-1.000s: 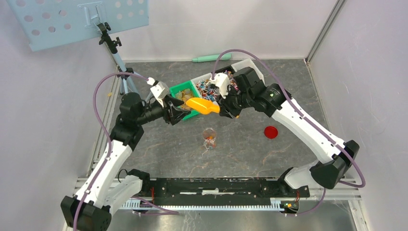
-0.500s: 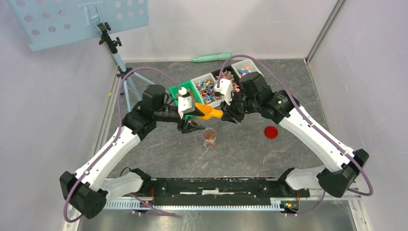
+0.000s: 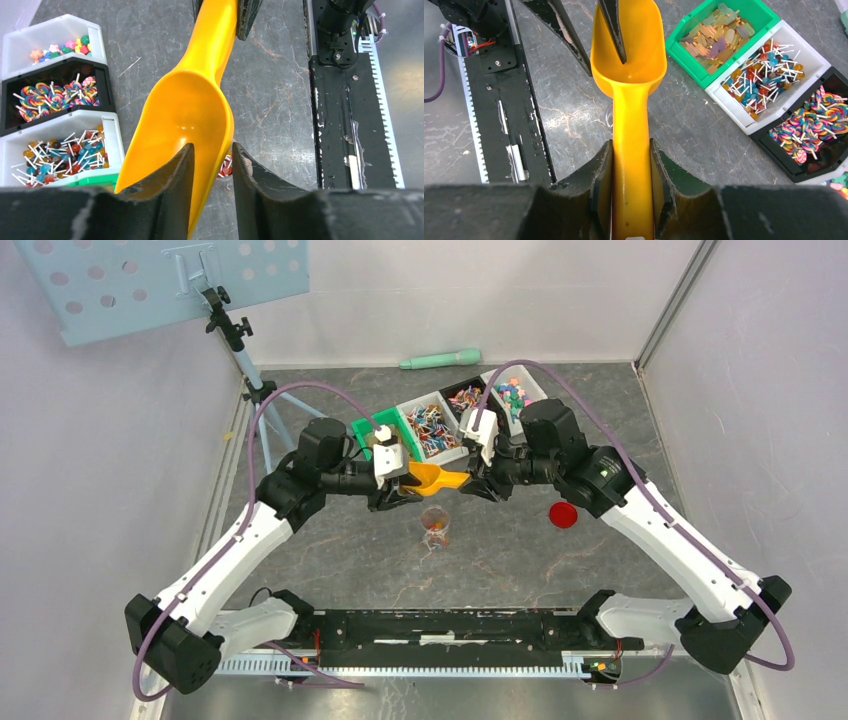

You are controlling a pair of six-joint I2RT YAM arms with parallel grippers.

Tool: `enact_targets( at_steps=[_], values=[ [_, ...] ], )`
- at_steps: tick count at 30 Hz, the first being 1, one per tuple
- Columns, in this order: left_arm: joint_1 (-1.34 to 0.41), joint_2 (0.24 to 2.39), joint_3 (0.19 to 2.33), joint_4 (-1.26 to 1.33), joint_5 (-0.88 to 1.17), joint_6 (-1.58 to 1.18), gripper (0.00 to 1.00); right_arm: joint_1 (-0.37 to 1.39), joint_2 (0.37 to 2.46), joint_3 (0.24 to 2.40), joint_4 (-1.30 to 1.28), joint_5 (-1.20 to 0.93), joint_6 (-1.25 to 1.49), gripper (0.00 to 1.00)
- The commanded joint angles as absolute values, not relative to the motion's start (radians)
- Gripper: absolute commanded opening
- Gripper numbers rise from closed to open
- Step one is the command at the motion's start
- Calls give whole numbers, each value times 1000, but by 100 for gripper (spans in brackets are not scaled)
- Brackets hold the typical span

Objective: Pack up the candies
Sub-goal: Adjust the spatula.

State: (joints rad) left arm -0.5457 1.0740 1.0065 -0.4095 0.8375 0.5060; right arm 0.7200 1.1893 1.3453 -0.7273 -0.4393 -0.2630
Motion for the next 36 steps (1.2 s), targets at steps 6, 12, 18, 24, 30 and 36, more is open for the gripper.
enact_targets(
  at_steps=[6,12,18,24,30,36],
  values=[
    [-550,1052,965,-356,824,507,20,720,1131,1268,-468,-523,-160,0],
    [-549,1062,959,-367,828,509,12,721,1116,1251,-423,-553,-144,0],
    [-549,1068,948,-370,836,505,5,716,1112,1246,-398,-604,-126,0],
    [-549,1057,938,-334,840,470,5,704,1128,1259,-408,-611,-123,0],
    [-549,1057,913,-288,837,425,7,698,1112,1212,-340,-650,-82,0],
    [-549,987,893,-237,755,372,87,695,1140,1233,-471,-548,-144,0]
  ],
)
